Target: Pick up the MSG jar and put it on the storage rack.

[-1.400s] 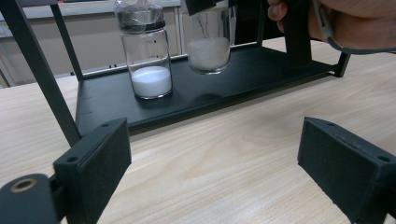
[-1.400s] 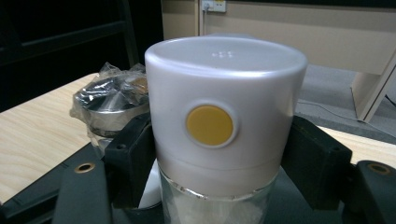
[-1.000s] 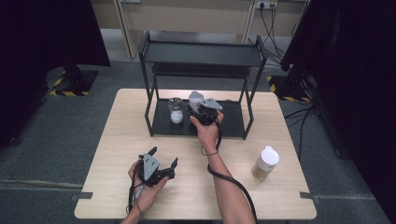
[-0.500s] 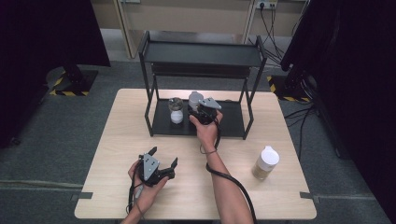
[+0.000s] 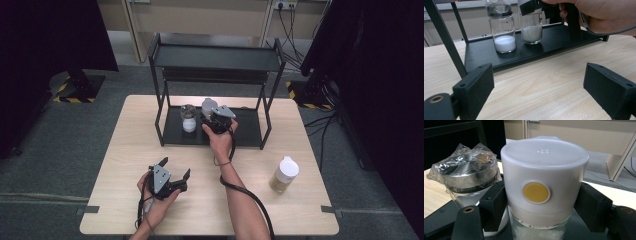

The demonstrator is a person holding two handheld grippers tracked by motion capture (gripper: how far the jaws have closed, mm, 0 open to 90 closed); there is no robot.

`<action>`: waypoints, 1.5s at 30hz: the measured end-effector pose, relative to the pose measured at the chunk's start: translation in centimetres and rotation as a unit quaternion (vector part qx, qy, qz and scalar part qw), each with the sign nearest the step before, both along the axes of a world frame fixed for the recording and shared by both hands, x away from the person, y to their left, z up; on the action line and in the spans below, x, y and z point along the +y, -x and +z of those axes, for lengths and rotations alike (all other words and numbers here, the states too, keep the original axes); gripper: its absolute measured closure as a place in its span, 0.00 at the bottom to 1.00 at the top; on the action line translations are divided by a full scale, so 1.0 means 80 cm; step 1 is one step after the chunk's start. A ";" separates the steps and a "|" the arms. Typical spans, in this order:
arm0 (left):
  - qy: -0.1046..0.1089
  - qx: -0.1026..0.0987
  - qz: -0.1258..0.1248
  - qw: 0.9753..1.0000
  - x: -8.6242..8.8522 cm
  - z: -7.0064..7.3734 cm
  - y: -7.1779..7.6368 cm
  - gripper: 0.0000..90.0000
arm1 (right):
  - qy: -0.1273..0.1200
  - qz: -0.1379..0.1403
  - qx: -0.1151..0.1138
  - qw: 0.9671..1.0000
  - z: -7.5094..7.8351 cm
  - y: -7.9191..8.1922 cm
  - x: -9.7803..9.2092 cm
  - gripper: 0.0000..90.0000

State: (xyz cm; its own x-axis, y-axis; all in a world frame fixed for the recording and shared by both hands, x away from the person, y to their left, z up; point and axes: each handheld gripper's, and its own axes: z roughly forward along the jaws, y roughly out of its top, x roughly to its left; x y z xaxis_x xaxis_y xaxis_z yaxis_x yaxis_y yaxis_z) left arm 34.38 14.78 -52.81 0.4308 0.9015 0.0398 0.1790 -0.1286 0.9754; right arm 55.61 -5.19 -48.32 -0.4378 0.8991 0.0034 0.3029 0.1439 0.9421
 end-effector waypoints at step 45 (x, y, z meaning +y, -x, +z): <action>0.000 0.000 0.000 1.000 0.000 0.000 0.000 0.10 | -0.029 0.003 0.016 0.999 0.002 0.010 -0.010 0.08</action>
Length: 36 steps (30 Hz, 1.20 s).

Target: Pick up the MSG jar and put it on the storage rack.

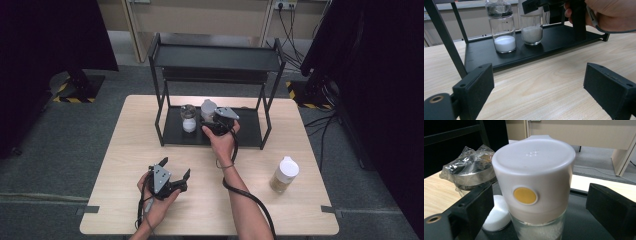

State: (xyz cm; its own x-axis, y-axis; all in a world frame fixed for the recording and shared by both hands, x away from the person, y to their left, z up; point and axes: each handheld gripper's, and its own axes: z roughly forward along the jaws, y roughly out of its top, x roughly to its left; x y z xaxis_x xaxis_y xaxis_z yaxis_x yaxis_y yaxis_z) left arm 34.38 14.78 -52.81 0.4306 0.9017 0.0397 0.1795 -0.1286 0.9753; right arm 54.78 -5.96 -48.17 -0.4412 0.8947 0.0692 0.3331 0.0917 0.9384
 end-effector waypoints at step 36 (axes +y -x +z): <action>0.000 0.001 0.001 1.000 0.000 0.000 0.000 0.10 | -0.010 0.021 -0.008 1.000 0.008 0.037 -0.020 0.06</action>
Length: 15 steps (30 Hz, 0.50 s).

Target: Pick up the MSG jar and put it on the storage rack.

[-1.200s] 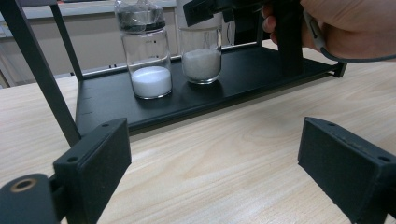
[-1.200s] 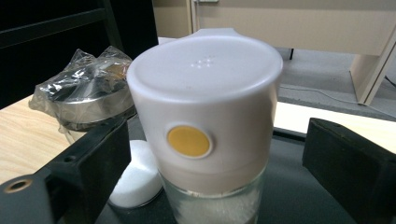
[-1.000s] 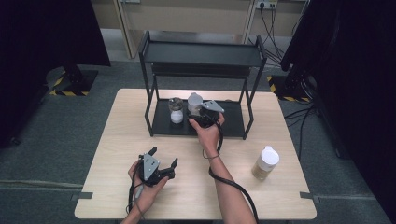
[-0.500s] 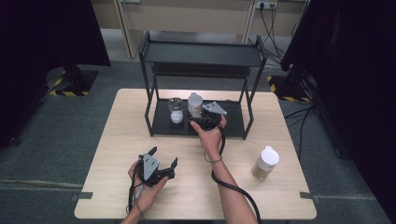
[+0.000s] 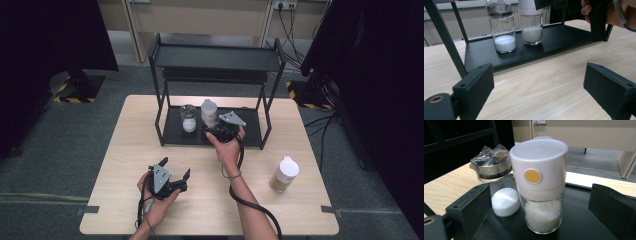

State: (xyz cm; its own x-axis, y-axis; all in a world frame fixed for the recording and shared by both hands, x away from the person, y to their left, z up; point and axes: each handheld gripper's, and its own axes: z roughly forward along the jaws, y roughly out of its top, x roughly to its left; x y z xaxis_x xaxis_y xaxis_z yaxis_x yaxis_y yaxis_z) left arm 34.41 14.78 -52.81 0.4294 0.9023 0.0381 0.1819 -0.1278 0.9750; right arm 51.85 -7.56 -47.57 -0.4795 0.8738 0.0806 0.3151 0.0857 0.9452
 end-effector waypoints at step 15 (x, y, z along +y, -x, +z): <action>0.000 0.001 0.000 1.000 0.000 0.000 0.000 0.10 | -0.010 0.008 -0.001 1.000 0.007 0.015 -0.004 0.05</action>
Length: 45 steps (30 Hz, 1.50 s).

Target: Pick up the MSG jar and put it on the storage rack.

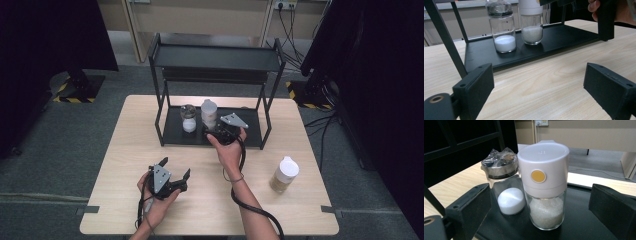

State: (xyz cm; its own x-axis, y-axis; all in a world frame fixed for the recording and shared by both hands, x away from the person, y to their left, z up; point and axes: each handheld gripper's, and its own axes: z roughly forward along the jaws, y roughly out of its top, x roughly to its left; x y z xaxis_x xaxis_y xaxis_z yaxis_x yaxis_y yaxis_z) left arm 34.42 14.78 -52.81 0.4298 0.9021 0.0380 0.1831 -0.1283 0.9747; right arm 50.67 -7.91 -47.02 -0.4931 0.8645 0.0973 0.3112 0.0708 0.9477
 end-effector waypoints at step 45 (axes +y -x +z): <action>0.001 0.000 0.001 1.000 0.000 0.000 0.000 0.10 | 0.015 0.022 0.005 1.000 -0.008 0.043 -0.013 0.05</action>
State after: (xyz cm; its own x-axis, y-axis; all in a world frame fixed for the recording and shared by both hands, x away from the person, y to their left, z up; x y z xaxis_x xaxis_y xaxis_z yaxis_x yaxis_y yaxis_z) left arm 34.42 14.79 -52.81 0.4282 0.9030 0.0359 0.1832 -0.1257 0.9750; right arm 47.23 -8.91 -47.69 -0.5300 0.8445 0.0769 0.3163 0.1127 0.9420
